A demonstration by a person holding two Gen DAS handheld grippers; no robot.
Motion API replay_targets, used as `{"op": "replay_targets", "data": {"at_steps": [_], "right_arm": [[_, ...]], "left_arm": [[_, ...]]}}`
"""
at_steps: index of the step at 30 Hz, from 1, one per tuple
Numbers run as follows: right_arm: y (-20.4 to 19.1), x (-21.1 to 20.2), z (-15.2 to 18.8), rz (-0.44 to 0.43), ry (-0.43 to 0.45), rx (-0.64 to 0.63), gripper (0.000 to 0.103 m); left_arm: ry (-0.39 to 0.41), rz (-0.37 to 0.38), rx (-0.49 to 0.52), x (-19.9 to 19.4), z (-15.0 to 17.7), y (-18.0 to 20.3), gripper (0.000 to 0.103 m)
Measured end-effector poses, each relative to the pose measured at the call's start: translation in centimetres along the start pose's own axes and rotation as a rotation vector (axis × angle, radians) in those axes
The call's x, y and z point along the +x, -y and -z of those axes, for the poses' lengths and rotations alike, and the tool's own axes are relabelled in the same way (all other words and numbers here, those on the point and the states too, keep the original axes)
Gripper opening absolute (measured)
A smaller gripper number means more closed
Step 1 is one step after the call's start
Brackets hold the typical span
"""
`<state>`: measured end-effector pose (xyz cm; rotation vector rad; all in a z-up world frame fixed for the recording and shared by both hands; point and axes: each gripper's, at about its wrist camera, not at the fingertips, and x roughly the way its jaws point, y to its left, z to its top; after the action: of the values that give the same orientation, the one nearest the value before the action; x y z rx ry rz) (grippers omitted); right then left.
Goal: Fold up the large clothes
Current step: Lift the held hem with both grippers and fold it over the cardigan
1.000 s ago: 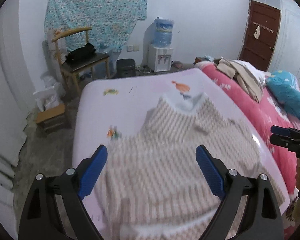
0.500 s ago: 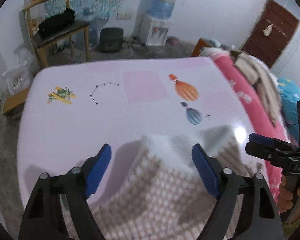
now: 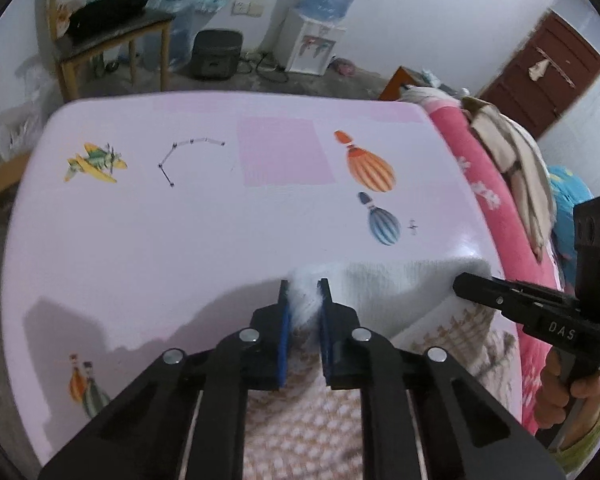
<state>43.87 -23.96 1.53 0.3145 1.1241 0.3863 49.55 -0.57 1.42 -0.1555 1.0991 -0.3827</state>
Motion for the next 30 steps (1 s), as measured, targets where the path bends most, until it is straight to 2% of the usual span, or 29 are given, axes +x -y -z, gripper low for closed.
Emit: {"op": "replay_targets", "data": {"at_steps": [4, 8, 11, 13, 15, 18, 20, 22, 25, 28, 30], "right_arm": [[-1.8, -3.4, 2.2, -0.009, 0.033, -0.075, 0.01], [-3.2, -5.6, 5.4, -0.017, 0.047, -0.149, 0.011], [-4.0, -7.0, 8.5, -0.026, 0.025, -0.196, 0.023], [-4.4, -8.7, 10.2, -0.057, 0.033, -0.218, 0.038], [-5.0, -10.8, 10.6, -0.133, 0.079, -0.223, 0.043], [-6.1, -12.3, 9.6, -0.197, 0.139, -0.22, 0.043], [-7.0, -10.5, 8.6, -0.204, 0.116, -0.212, 0.039], [-7.4, -7.3, 8.3, -0.198, 0.047, -0.189, 0.024], [-6.9, -2.4, 10.1, -0.148, -0.078, -0.178, 0.018], [-5.9, 0.9, 12.7, -0.08, -0.168, -0.19, 0.018], [-5.8, 1.1, 13.9, -0.085, -0.127, -0.234, 0.017]], "left_arm": [[0.051, -0.003, 0.078, -4.0, 1.9, 1.4, 0.011], [0.098, -0.015, 0.193, -8.1, 5.7, 3.2, 0.011], [0.109, -0.025, 0.275, -10.2, 9.6, 4.3, 0.011], [0.11, -0.026, 0.312, -11.0, 11.9, 4.7, 0.011], [0.111, -0.047, 0.356, -11.4, 14.4, 5.1, 0.011], [0.092, -0.088, 0.401, -10.8, 16.7, 5.5, 0.011], [0.07, -0.098, 0.394, -10.3, 17.6, 5.4, 0.012], [0.06, -0.101, 0.374, -10.1, 18.3, 5.1, 0.013], [0.053, -0.078, 0.34, -10.6, 19.3, 4.5, 0.017], [0.05, -0.013, 0.302, -12.1, 20.6, 3.3, 0.018], [0.072, 0.022, 0.277, -13.3, 20.8, 2.5, 0.018]]}}
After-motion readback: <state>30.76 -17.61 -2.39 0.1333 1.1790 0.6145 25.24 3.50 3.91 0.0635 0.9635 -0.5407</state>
